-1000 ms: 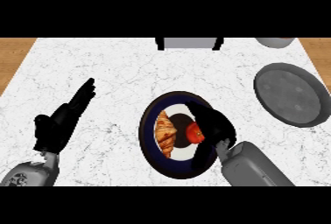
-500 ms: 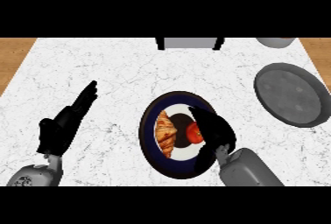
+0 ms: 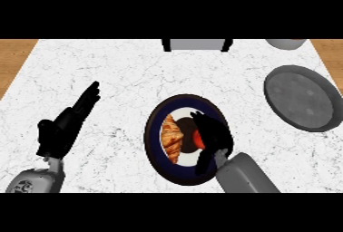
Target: Pick the tomato from the plate and place it in the pan
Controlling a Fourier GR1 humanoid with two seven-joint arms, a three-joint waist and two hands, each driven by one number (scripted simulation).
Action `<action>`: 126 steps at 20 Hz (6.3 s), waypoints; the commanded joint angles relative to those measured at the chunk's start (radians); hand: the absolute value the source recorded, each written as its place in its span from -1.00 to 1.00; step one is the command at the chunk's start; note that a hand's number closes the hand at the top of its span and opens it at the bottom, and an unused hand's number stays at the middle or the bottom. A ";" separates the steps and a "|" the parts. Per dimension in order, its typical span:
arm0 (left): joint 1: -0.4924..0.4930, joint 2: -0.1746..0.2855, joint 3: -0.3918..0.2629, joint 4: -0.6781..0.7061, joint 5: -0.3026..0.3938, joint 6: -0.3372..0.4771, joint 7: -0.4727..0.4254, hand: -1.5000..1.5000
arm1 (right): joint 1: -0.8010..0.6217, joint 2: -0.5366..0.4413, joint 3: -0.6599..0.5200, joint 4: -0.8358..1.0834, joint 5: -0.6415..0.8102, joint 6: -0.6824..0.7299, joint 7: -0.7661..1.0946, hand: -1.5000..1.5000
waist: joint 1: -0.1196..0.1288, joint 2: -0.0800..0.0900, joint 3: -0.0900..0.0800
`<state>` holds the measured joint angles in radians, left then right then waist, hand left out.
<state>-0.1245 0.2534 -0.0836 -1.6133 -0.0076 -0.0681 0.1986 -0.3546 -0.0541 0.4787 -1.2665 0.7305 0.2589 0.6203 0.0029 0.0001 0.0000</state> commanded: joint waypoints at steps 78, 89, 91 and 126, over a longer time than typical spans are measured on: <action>-0.041 -0.092 0.090 0.065 -0.094 -0.103 -0.039 0.00 | -0.366 -0.442 -0.860 0.908 -0.051 -0.903 -1.006 1.00 | 0.023 0.010 0.002; -0.078 -0.111 0.061 0.013 -0.088 -0.107 0.010 0.00 | -0.428 -0.535 -0.962 1.047 -0.135 -0.641 -0.911 -1.00 | 0.068 0.030 0.009; -0.060 -0.118 0.069 0.022 -0.086 -0.097 -0.013 0.00 | -0.424 -0.512 -1.014 1.033 -0.195 -0.636 -0.981 -1.00 | 0.060 0.029 0.008; -0.043 -0.105 0.112 -0.012 -0.091 -0.108 0.037 0.00 | 0.028 -0.558 -1.203 1.017 -0.581 -0.029 -1.673 -1.00 | 0.004 0.003 0.002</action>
<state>-0.1568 0.1346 0.0084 -1.6106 -0.1151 -0.1593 0.2227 -0.3812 -0.6317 -0.7443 -0.2395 0.1648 0.1930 -0.9623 0.0099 0.0043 0.0022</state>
